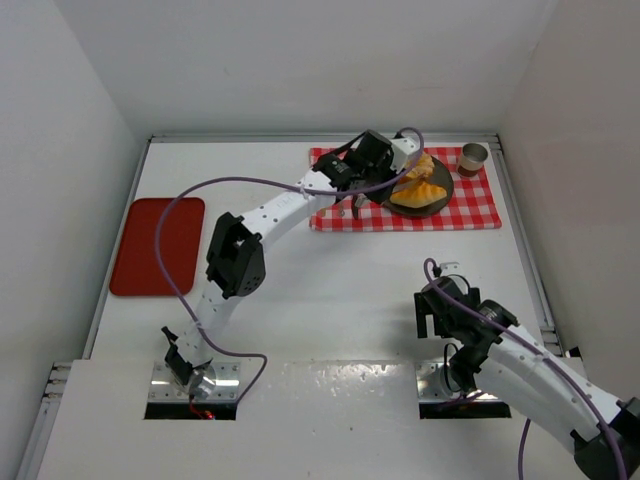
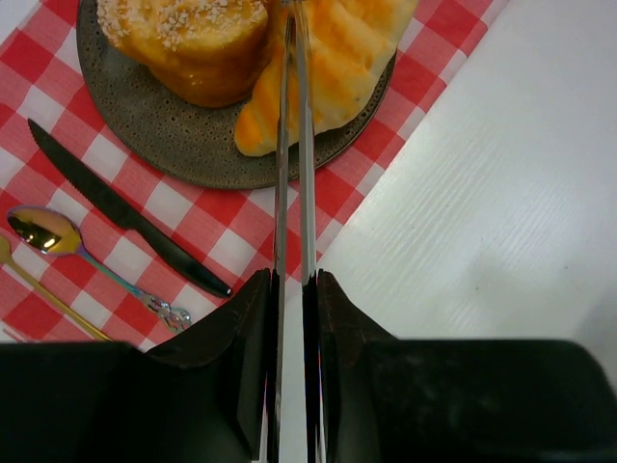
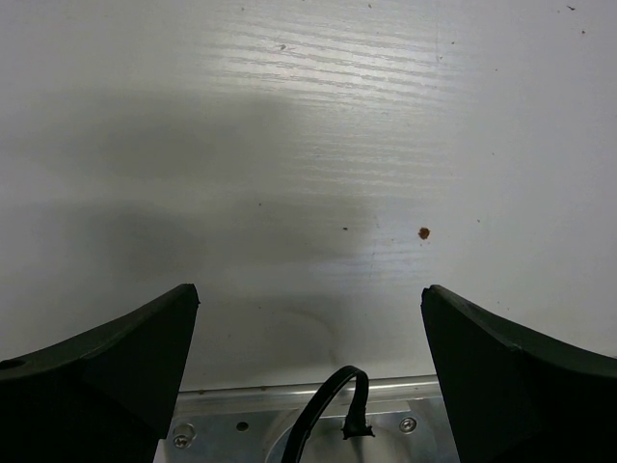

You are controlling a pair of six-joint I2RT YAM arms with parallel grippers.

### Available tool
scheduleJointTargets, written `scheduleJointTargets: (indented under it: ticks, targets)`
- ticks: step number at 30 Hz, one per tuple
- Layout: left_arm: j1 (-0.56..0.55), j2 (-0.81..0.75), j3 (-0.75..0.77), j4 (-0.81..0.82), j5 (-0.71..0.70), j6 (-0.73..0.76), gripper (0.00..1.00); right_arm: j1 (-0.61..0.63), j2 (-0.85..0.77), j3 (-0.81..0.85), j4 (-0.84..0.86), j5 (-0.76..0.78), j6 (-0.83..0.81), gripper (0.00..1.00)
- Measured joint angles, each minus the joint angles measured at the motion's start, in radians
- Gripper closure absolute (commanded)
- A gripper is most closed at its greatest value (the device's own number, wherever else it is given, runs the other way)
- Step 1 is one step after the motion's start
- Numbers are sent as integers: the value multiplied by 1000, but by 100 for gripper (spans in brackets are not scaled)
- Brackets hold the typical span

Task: Place the bread

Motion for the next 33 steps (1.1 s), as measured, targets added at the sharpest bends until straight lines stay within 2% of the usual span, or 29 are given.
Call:
scheduleJointTargets:
  ticks: [5,6,14,19,23,27,30,33]
  targets:
    - [-8,33,6,25,-14,4,84,0,17,0,1,0,-7,1]
    - [-8,37,6,26,-16,5,76,0,17,0,1,0,-7,1]
    - [-8,42,11,27,-32,19,47,0,22,0,12,-1,-18,1]
    - [-8,32,26,26,-35,21,46,0,29,0,19,-5,-22,1]
    - [-6,-3,27,23,-40,22,51,0,19,0,16,-8,-21,1]
    - [18,-86,13,7,-31,22,51,0,-13,0,3,-8,-20,1]
    - [76,-227,-100,10,-24,18,51,0,-37,0,-8,-8,-13,1]
    - [192,-402,-264,22,-27,-1,51,0,-60,0,-10,-7,-3,1]
